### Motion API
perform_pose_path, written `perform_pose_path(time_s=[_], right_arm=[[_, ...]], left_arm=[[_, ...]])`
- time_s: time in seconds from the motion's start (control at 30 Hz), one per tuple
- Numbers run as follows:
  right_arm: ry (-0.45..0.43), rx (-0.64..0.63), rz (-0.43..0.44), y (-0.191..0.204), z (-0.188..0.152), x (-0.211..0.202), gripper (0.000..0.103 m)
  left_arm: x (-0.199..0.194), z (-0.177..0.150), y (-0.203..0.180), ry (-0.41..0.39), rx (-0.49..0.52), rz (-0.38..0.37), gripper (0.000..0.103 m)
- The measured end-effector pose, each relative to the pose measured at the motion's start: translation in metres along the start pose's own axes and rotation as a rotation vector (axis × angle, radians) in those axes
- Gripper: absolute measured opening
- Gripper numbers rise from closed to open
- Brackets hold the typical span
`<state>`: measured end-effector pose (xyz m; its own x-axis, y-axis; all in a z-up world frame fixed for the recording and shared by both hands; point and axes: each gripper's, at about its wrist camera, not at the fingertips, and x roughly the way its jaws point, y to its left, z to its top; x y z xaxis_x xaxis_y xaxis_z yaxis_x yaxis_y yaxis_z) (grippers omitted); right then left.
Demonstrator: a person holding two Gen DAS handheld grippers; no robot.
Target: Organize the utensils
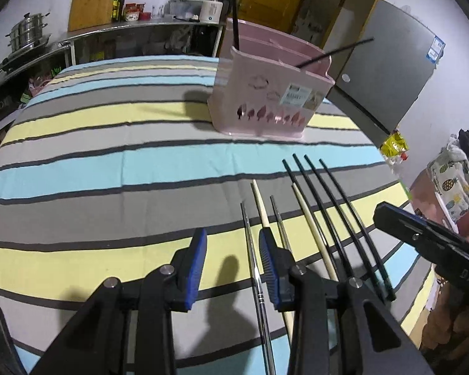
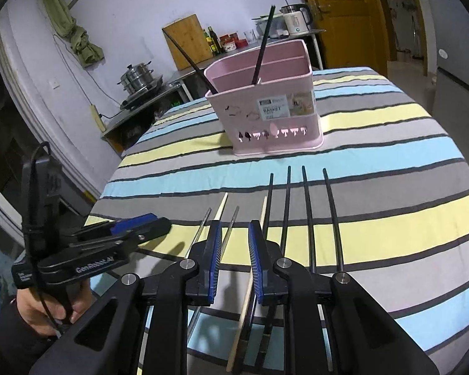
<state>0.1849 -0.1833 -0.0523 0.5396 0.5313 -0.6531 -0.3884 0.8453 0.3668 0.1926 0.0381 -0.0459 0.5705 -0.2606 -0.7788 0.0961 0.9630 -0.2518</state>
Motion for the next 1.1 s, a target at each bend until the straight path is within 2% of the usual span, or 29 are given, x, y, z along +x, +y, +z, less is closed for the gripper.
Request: perform_pose_path(time_s=[0.23, 0.4, 0.53, 0.67, 0.93, 1.1], right_arm=[[0.003, 0.017, 0.002, -0.007, 0.000, 0.004, 0.018], [0.003, 0.025, -0.001, -0.011, -0.001, 0.003, 0.018], [0.003, 0.027, -0.001, -0.010, -0.002, 0.003, 0.018], [0.008, 0.018, 0.004, -0.007, -0.001, 0.005, 0.018], [0.059, -0.002, 0.009, 0.009, 0.000, 0.030, 0.018], [0.114, -0.002, -0.008, 0.015, 0.003, 0.058, 0.018]], left_arm=[[0.020, -0.007, -0.006, 0.053, 0.028, 0.014, 0.036], [0.028, -0.010, -0.013, 0.064, 0.074, 0.060, 0.034], [0.028, -0.009, -0.013, 0.069, 0.111, 0.110, 0.011], [0.024, -0.010, -0.001, 0.072, 0.110, 0.124, 0.007], [0.012, -0.009, 0.035, 0.065, 0.059, 0.144, 0.007], [0.013, -0.003, 0.054, 0.069, -0.016, 0.131, 0.008]])
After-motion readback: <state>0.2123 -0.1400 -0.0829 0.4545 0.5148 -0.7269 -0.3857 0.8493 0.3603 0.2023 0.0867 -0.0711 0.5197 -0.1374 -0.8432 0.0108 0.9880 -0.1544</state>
